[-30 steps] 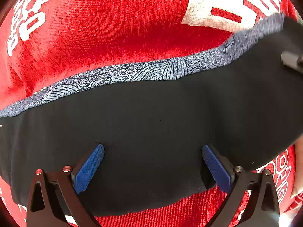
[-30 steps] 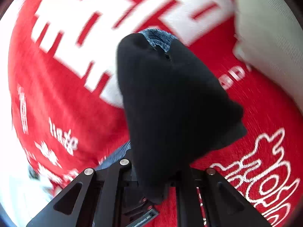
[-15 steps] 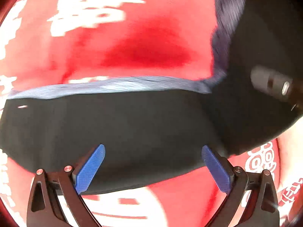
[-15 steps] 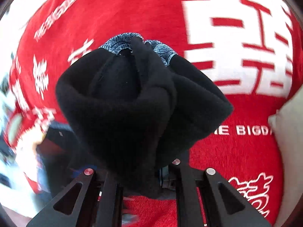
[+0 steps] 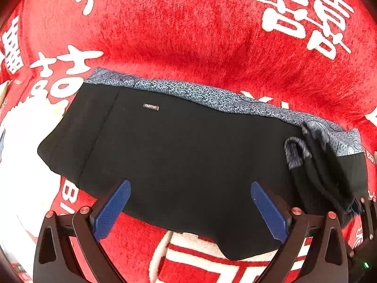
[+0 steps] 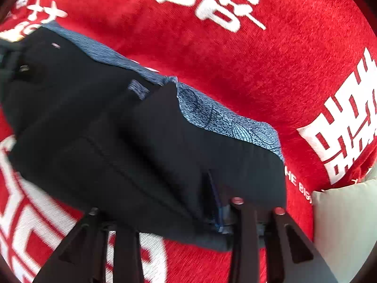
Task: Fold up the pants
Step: 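Release the trousers and press the fold flat with the right tool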
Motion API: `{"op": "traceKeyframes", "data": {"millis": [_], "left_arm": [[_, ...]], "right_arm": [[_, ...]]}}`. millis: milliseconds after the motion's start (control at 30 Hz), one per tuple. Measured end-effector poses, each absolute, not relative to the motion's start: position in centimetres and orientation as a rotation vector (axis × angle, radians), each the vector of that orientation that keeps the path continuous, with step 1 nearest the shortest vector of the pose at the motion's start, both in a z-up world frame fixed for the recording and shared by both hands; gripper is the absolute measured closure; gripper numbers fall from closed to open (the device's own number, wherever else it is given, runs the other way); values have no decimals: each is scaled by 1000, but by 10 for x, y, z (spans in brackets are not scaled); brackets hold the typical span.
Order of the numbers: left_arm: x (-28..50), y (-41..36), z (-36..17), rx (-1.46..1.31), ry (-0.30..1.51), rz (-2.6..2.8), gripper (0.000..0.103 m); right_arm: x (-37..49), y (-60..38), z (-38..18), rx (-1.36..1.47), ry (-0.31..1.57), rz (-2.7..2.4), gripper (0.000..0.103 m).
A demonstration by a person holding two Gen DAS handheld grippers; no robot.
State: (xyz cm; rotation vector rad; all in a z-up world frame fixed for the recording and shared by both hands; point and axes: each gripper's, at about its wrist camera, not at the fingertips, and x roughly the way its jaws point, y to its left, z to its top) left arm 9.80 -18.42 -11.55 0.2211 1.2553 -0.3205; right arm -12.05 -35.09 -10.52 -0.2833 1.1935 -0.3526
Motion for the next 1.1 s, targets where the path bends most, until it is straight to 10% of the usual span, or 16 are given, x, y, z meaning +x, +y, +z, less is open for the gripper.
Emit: {"op": "traceKeyframes", "data": {"millis": [600, 1100], "left_arm": [[81, -240, -105, 229, 1328, -515, 0], [110, -254, -142, 298, 1376, -506, 0]], "right_arm": [[-188, -421, -39, 443, 1187, -151, 52], [-123, -347, -79, -113, 1192, -1, 59]]}}
